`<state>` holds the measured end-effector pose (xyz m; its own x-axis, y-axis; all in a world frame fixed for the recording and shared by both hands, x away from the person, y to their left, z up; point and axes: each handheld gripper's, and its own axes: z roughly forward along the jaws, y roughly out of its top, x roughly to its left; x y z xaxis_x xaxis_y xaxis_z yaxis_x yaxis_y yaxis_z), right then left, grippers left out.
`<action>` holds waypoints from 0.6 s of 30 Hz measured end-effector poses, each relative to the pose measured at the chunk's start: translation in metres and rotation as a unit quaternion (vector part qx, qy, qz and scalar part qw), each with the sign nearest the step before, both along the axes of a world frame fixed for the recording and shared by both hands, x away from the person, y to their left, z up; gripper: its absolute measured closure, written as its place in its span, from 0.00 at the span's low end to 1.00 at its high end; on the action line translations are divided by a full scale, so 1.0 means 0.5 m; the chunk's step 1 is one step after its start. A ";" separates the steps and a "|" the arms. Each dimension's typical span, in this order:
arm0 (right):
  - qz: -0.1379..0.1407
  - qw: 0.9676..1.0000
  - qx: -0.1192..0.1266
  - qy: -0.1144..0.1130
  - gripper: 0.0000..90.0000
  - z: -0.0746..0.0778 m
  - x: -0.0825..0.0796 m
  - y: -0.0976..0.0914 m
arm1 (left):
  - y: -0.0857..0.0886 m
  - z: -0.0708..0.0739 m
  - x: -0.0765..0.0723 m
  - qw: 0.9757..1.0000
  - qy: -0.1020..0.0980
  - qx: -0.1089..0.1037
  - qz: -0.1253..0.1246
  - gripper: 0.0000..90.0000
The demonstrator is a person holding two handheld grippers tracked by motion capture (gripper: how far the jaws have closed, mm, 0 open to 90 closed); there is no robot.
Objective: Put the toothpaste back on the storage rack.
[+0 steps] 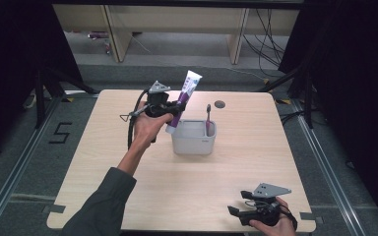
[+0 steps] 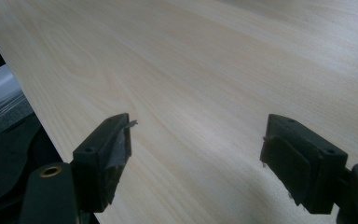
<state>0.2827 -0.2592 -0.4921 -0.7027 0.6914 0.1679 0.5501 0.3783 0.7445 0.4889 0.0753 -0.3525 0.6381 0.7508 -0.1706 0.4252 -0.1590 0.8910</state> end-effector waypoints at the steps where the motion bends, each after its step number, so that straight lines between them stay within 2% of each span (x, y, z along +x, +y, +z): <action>1: 0.000 1.000 0.000 0.000 0.27 0.000 0.000 0.000 | -0.003 -0.002 0.001 1.000 -0.001 -0.001 0.000 0.84; 3: 0.000 1.000 0.000 0.000 0.27 0.000 0.000 0.000 | -0.010 -0.007 0.003 1.000 -0.006 -0.002 0.002 0.84; 7: 0.002 1.000 0.001 0.000 0.27 -0.001 0.000 0.000 | -0.027 -0.015 0.005 1.000 -0.016 -0.016 0.002 0.84; 9: 0.006 1.000 0.008 0.010 0.27 -0.002 0.001 0.001 | -0.033 -0.017 0.006 1.000 -0.021 -0.020 0.002 0.84; 10: 0.000 1.000 0.000 0.001 0.27 0.000 0.000 0.000 | -0.036 -0.019 0.007 0.999 -0.024 -0.023 0.002 0.84; 16: 0.000 1.000 0.002 0.000 0.27 -0.001 0.000 -0.001 | -0.053 -0.027 0.011 0.998 -0.036 -0.043 0.005 0.84; 18: 0.000 1.000 0.002 0.000 0.27 -0.001 0.000 -0.002 | -0.056 -0.029 0.012 0.998 -0.037 -0.044 0.002 0.84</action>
